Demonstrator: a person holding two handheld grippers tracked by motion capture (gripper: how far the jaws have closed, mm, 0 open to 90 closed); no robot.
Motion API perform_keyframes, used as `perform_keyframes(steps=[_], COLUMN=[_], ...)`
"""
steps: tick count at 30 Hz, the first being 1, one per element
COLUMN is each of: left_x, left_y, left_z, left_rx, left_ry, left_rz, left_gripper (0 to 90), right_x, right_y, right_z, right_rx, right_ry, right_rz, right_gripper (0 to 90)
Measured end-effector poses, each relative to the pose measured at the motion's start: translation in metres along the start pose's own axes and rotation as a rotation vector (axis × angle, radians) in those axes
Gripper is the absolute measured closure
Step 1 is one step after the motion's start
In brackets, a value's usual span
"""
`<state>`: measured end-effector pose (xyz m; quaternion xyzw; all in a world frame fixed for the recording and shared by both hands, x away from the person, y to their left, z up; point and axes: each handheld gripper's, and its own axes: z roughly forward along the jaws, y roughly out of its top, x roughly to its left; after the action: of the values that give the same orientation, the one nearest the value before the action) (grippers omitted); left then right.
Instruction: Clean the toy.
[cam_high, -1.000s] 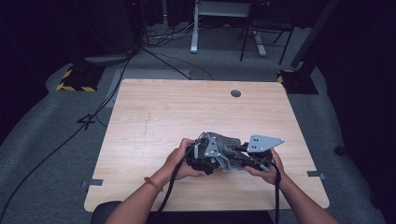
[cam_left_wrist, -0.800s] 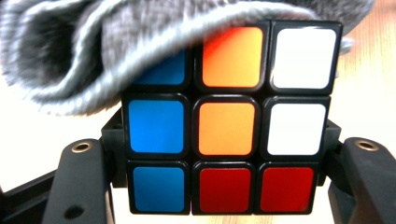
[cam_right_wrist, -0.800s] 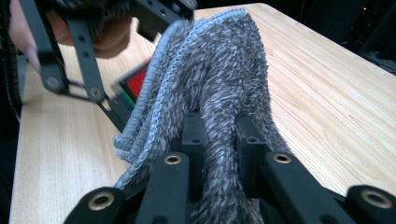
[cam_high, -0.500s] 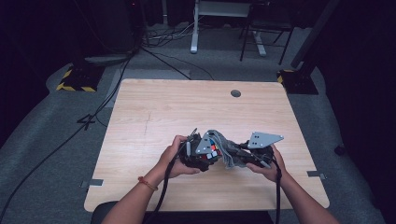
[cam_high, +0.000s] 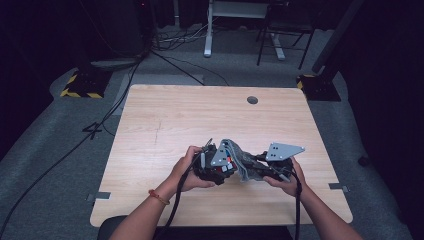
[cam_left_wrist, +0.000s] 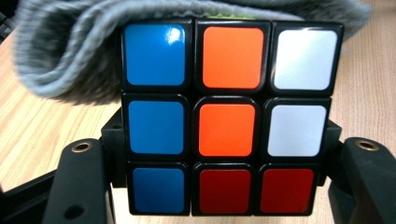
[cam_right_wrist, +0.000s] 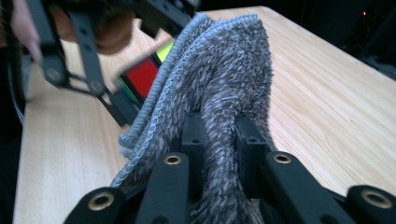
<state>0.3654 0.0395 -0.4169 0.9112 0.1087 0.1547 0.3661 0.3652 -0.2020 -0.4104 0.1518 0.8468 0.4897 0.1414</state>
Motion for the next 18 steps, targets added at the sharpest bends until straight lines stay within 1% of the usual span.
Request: perform_keyframes(steps=[3,5,9,14,16,18], left_x=[-0.002,-0.003,-0.005,-0.006,-0.006,-0.005], left_y=[0.001,0.001,0.002,0.003,0.003,0.002], left_z=[0.005,0.009,0.016,0.022,0.022,0.02], left_rx=[0.01,0.028,0.049,0.063,0.063,0.053], left_ry=[-0.008,-0.002,-0.004,0.001,0.002,0.005], left_rz=[0.002,0.012,0.016,0.014,0.019,0.019], left_gripper=[33.1,33.0,32.9,32.8,32.9,33.0], right_x=[0.004,0.008,0.013,0.017,0.017,0.015], right_y=[0.003,0.005,0.008,0.01,0.01,0.009], right_z=[-0.001,-0.001,0.001,0.003,0.003,0.003], right_rx=[-0.018,-0.022,-0.021,-0.014,-0.008,-0.009], right_ry=[0.012,0.022,0.025,0.019,0.009,0.006], right_rz=[-0.009,-0.02,-0.038,-0.049,-0.057,-0.049], right_gripper=[78.1,78.1,78.1,78.0,77.8,77.7])
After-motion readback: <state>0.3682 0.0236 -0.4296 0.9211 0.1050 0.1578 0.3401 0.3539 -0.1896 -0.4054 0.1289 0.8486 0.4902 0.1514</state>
